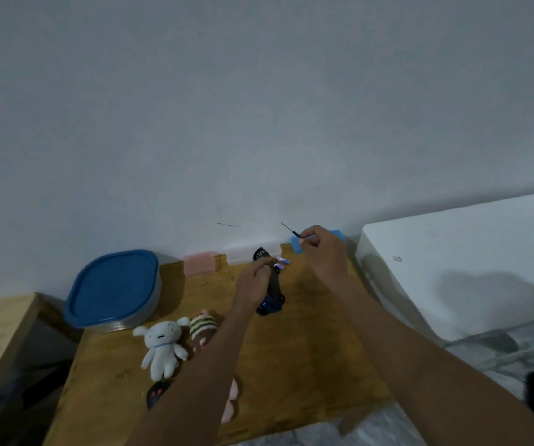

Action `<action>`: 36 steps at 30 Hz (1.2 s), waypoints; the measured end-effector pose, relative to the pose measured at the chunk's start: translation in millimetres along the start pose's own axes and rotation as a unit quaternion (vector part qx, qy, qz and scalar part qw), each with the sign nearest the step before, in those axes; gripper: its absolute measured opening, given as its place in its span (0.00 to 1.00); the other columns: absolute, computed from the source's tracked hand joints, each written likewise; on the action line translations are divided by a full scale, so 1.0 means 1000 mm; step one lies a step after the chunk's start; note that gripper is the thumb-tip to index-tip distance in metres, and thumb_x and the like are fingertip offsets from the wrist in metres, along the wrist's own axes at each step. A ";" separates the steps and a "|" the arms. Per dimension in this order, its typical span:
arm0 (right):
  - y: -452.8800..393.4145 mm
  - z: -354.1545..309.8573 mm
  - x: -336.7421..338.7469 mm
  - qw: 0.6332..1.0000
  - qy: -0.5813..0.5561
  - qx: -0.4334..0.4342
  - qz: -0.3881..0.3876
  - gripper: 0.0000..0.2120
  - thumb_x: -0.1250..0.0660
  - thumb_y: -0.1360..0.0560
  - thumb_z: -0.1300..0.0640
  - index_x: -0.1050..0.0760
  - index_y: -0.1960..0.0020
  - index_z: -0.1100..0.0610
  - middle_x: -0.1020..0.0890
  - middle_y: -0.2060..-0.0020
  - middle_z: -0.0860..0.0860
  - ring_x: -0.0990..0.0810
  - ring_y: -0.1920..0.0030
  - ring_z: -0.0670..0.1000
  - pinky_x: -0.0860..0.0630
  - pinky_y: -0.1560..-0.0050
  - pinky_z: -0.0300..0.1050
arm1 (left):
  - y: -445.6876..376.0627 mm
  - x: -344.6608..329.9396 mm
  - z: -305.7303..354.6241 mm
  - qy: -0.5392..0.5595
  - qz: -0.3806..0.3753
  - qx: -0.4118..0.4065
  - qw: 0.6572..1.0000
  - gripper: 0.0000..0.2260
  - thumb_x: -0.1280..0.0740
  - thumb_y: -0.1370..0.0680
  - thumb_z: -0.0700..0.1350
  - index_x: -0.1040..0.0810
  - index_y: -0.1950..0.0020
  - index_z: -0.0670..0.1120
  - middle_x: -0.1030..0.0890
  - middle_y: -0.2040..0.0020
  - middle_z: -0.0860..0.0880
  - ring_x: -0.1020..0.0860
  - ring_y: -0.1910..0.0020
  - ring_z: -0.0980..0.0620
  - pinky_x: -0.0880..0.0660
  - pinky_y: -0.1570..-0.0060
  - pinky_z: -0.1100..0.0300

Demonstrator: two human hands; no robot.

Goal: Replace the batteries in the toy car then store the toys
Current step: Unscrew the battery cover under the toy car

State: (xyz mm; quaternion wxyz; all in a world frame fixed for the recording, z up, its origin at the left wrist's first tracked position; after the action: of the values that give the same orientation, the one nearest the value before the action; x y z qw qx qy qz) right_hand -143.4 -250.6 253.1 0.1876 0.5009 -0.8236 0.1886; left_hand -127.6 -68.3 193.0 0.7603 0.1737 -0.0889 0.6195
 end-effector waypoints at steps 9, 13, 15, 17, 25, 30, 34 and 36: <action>-0.007 0.002 0.000 0.990 -0.101 -0.098 0.000 0.09 0.32 0.25 0.64 0.18 0.57 0.51 0.17 0.59 0.45 0.18 0.53 0.47 0.18 0.49 0.46 | 0.007 0.015 0.007 0.057 -0.014 -0.003 0.998 0.18 0.34 0.28 0.33 0.20 0.42 0.49 0.24 0.41 0.46 0.24 0.51 0.50 0.23 0.60 0.55; -0.002 0.009 -0.005 0.967 -0.201 -0.156 0.019 0.07 0.31 0.24 0.64 0.21 0.58 0.55 0.17 0.59 0.51 0.14 0.55 0.53 0.16 0.50 0.51 | 0.012 0.020 0.008 0.053 -0.022 -0.014 0.998 0.21 0.34 0.37 0.40 0.21 0.45 0.53 0.25 0.39 0.46 0.25 0.48 0.46 0.23 0.59 0.49; 0.001 0.012 -0.009 0.958 -0.226 -0.175 0.020 0.05 0.31 0.25 0.65 0.22 0.55 0.56 0.17 0.57 0.55 0.14 0.54 0.55 0.16 0.50 0.53 | 0.012 0.020 0.006 0.048 -0.030 -0.018 0.998 0.22 0.33 0.35 0.37 0.21 0.44 0.53 0.25 0.39 0.46 0.24 0.50 0.47 0.23 0.61 0.50; 0.003 0.015 -0.014 0.956 -0.228 -0.182 0.014 0.04 0.30 0.26 0.64 0.21 0.54 0.56 0.16 0.55 0.57 0.14 0.54 0.56 0.16 0.50 0.55 | 0.011 0.020 0.003 0.039 -0.039 -0.019 0.998 0.23 0.33 0.33 0.33 0.21 0.42 0.52 0.26 0.38 0.46 0.24 0.50 0.48 0.22 0.61 0.49; 0.012 0.004 -0.020 0.944 -0.279 -0.176 -0.008 0.08 0.28 0.26 0.67 0.20 0.48 0.61 0.16 0.57 0.62 0.14 0.57 0.61 0.16 0.52 0.56 | 0.012 0.020 -0.006 0.044 -0.059 -0.034 0.997 0.25 0.26 0.29 0.41 0.25 0.34 0.55 0.25 0.36 0.44 0.23 0.42 0.45 0.17 0.50 0.51; 0.014 0.005 -0.024 0.950 -0.267 -0.163 -0.005 0.08 0.26 0.26 0.65 0.21 0.48 0.60 0.15 0.58 0.62 0.13 0.60 0.61 0.16 0.53 0.58 | 0.015 0.017 -0.007 0.071 -0.089 -0.006 0.993 0.34 0.18 0.37 0.46 0.25 0.35 0.59 0.25 0.36 0.48 0.23 0.40 0.44 0.18 0.45 0.41; 0.015 0.002 -0.024 0.959 -0.252 -0.130 -0.003 0.08 0.27 0.27 0.68 0.22 0.49 0.62 0.16 0.58 0.63 0.14 0.59 0.62 0.16 0.52 0.58 | 0.018 0.012 -0.013 0.086 -0.124 0.018 0.988 0.35 0.18 0.36 0.38 0.25 0.35 0.60 0.28 0.34 0.49 0.23 0.39 0.41 0.16 0.57 0.40; 0.015 0.002 -0.025 0.967 -0.223 -0.119 -0.006 0.09 0.27 0.26 0.68 0.22 0.49 0.60 0.15 0.56 0.61 0.13 0.59 0.58 0.15 0.53 0.55 | 0.018 0.011 -0.015 0.091 -0.135 0.016 0.987 0.34 0.19 0.34 0.35 0.26 0.35 0.59 0.28 0.33 0.47 0.23 0.39 0.41 0.16 0.57 0.39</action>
State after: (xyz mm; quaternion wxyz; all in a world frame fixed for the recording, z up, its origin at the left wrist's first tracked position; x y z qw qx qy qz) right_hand -146.1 -226.1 236.7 0.0581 0.5090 -0.8583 -0.0287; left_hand -144.0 -49.1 185.9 0.8392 0.1395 0.0148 0.5254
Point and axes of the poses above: each hand's wrist, its own y-axis away from the middle knuckle, its own x-axis out of the back of the hand, z = x × y, the point moved 7 cm from there along -y, towards the middle knuckle
